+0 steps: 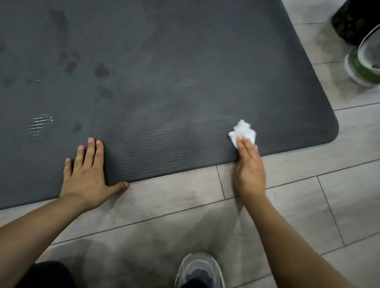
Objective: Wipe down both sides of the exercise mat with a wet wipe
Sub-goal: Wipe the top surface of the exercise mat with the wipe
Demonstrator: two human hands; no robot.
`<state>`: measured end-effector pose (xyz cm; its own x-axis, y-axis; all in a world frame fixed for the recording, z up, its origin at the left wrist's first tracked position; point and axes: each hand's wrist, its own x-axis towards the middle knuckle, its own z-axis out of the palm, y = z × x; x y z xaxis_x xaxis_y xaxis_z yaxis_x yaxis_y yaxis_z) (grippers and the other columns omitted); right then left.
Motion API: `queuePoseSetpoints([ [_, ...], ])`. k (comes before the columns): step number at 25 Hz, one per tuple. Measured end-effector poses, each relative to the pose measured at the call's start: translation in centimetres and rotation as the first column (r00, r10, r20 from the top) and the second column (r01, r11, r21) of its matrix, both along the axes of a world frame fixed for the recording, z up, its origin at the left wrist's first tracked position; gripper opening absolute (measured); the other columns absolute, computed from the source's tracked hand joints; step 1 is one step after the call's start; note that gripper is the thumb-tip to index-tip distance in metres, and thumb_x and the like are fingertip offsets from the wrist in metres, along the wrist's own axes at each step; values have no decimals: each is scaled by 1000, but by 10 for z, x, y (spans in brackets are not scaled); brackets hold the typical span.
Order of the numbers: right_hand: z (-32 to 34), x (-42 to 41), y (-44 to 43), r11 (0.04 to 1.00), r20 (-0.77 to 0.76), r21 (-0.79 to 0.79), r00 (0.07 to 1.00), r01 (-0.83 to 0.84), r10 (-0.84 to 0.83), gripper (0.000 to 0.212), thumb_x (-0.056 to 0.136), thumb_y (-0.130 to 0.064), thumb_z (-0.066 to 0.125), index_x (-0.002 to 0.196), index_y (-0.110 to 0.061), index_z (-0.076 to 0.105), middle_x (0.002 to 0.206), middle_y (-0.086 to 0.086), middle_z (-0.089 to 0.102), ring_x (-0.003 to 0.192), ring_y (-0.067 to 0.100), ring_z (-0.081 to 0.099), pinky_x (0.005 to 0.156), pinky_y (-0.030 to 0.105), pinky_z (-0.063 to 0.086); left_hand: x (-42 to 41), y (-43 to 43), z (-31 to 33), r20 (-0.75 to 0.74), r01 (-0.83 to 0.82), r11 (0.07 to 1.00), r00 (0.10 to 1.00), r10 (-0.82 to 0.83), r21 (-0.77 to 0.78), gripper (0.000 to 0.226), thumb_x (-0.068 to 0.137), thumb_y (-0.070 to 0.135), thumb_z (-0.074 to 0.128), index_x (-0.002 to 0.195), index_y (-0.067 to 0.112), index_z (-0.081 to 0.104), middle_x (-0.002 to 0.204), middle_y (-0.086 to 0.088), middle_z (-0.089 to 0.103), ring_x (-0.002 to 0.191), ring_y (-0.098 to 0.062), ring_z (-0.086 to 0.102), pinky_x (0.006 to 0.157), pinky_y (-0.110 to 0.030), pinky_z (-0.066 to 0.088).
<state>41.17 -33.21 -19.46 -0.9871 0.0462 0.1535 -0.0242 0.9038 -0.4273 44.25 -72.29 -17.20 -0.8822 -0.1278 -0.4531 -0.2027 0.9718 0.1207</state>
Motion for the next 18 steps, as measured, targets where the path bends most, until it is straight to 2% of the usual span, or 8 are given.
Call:
queuePoseSetpoints([
  [3,4,4,-8,942,61,-80,945,327,-323,57,85,4,34,138,-3,51,147,13,46,137,32,42,114,48,32,0,0,0,-4,-10,999,1000,10,30,129,76,82,57,161,18,-15,170,-3,-20,158,-29,-10,126,-54,1],
  [4,2,8,-38,962,45,-130,970,241,-237,53,88,2,34,138,-2,52,146,12,47,136,32,43,114,47,33,0,0,0,-8,-14,999,1000,14,30,129,76,82,58,161,18,-15,170,-3,-20,158,-29,-10,126,-55,0],
  [6,-4,24,-112,963,-23,-212,986,-164,163,46,93,3,40,137,-1,53,146,11,47,137,30,42,115,44,32,0,1,-1,-23,-20,999,1000,21,26,129,77,80,61,162,17,-13,170,-3,-19,158,-29,-9,126,-54,0],
  [9,-5,47,-176,781,12,-61,782,-622,624,47,93,0,42,138,-3,52,145,13,49,138,27,41,118,39,26,0,3,1,-45,-50,997,998,53,66,129,76,75,67,163,17,-8,171,-1,-15,158,-27,-7,126,-52,1],
  [11,1,26,-154,734,-10,-8,734,-679,679,48,93,-7,38,138,-9,54,144,10,50,136,25,44,118,36,26,-1,2,4,-41,-51,997,998,54,63,128,77,75,66,163,17,-10,171,-1,-16,158,-26,-8,127,-51,0],
  [13,14,-1,-103,888,-71,-32,887,-458,455,43,100,-13,37,133,-30,58,140,-1,54,131,16,48,113,33,33,0,1,3,-34,-36,998,999,38,51,128,78,78,63,162,18,-13,170,-1,-19,158,-26,-10,127,-51,-1],
  [15,25,-34,-42,1000,19,3,999,-28,28,40,105,-17,36,131,-39,58,140,-6,54,130,12,48,112,27,32,2,2,0,-50,-28,998,998,31,56,128,78,79,61,161,18,-14,170,-1,-19,158,-26,-11,127,-51,-2],
  [18,25,-65,-21,927,196,-31,911,374,-362,44,97,-11,37,135,-17,56,141,4,53,130,26,49,113,34,33,2,3,-5,-73,-38,995,996,45,87,129,77,78,63,162,17,-12,170,-2,-18,158,-28,-10,126,-54,-2],
])
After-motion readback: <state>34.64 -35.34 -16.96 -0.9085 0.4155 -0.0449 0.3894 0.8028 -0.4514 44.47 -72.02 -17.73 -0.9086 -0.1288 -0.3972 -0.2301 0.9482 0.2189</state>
